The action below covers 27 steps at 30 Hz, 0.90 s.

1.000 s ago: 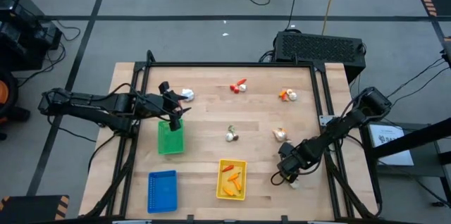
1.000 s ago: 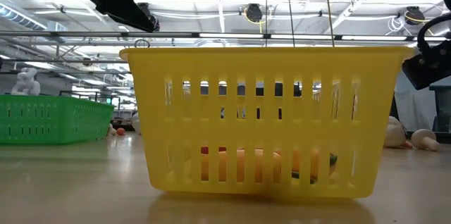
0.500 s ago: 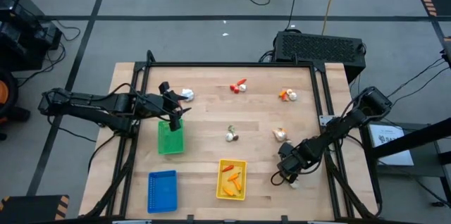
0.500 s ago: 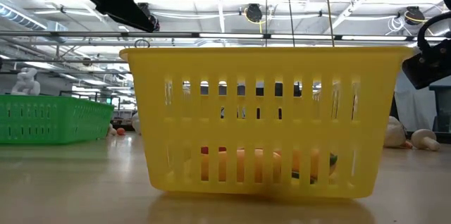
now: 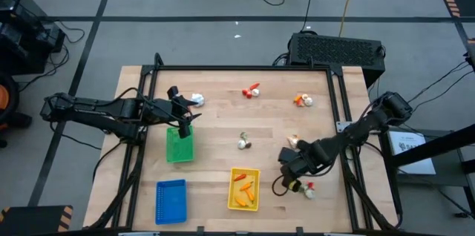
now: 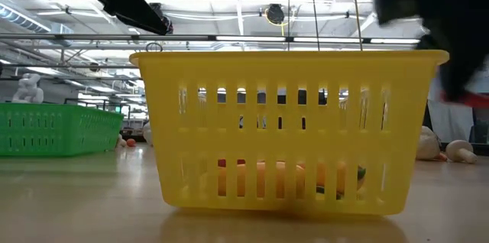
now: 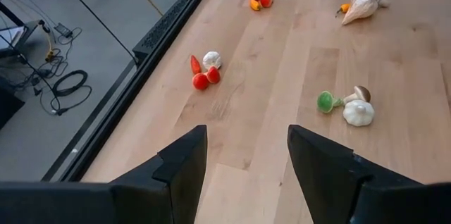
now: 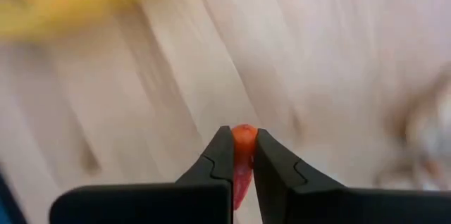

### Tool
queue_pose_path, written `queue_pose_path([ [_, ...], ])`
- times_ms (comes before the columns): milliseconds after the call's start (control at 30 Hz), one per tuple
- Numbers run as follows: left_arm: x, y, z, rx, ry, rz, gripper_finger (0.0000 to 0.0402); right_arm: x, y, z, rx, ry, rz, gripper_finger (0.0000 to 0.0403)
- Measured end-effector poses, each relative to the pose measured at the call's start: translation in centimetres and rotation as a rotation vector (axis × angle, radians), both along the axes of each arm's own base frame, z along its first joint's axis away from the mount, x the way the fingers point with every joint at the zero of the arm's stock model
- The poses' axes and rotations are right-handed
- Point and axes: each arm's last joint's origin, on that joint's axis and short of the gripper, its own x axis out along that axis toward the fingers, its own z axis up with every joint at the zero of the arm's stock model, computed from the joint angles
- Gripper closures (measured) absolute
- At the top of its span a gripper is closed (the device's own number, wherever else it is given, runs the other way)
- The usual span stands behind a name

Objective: Sort produce into baskets
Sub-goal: Put the red chili pepper into the yellow basket

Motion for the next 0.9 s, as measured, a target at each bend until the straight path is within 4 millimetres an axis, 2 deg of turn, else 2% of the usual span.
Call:
queue_pose_path([
  [200, 0.0, 0.0, 0.0, -0.011, -0.001, -0.012, 0.0196, 3.5, 0.5, 3.0, -0.029, -0.358, 0.192, 0.0383],
  [333, 0.0, -0.1, 0.0, -0.018, 0.0, -0.024, 0.0196, 5.0, 0.6, 3.6, -0.061, -0.506, 0.292, 0.0383],
  [567, 0.0, -0.1, 0.0, -0.028, 0.002, -0.04, 0.0196, 7.9, 1.0, 2.7, -0.084, -0.677, 0.457, 0.0383],
  [767, 0.0, -0.3, -0.1, -0.037, 0.01, -0.064, 0.0196, 10.0, 2.0, -0.3, -0.084, -0.722, 0.559, 0.0383],
  [900, 0.0, -0.3, -0.1, -0.037, 0.012, -0.064, 0.0196, 10.6, 1.9, -1.3, -0.088, -0.729, 0.552, 0.0382],
])
